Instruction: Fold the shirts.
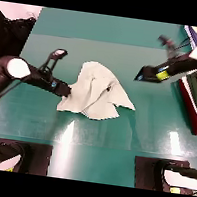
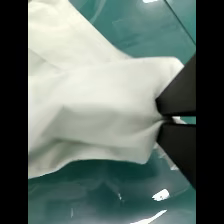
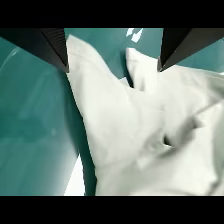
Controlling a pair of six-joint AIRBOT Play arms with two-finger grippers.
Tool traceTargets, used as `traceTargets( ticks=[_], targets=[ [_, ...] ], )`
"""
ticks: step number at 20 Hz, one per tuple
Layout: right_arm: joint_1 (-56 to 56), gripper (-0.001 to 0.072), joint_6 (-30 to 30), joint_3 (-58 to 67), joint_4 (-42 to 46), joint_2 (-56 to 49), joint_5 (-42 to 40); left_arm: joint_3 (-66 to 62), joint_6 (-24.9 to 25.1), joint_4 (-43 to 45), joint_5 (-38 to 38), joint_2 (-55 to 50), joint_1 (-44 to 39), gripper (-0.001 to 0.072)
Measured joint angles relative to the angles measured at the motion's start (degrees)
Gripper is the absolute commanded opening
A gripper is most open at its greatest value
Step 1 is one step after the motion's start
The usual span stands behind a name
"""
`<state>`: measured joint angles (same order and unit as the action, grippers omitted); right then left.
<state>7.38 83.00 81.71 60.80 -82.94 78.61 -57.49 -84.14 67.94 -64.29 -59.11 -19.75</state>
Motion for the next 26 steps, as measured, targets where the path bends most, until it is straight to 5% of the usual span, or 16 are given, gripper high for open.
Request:
traceTargets(
  ticks=[6, 8, 9, 10, 17, 26],
  targets=[
    [5.7, 0.0544, -1.7, -2.5, -1.8, -11.5, -5.9, -2.1, -1.1, 2.0, -3.0, 1.8, 0.9, 0.0027],
    [6.9, 0.0165, -2.0, -1.4, -2.1, -14.2, -7.2, -2.3, -1.3, 2.1, -3.7, 1.9, 1.0, 0.0027],
    [7.3, 0.0054, -2.0, -0.9, -2.1, -15.1, -7.6, -2.4, -1.3, 2.2, -4.1, 2.0, 1.0, 0.0027],
    [7.6, 0.0019, -2.0, -0.3, -1.8, -15.6, -8.0, -2.4, -1.4, 2.3, -4.5, 2.0, 1.0, 0.0027],
    [7.9, 0.0017, -2.1, 5.0, 8.4, -9.0, -6.5, -8.7, -1.5, 5.8, -7.4, 2.1, 1.0, 0.0027],
    [1.5, 0.0017, -1.0, 22.7, 13.7, 17.7, -3.5, -49.2, -1.5, 15.6, -15.6, 2.2, 1.0, 0.0027]
  ],
)
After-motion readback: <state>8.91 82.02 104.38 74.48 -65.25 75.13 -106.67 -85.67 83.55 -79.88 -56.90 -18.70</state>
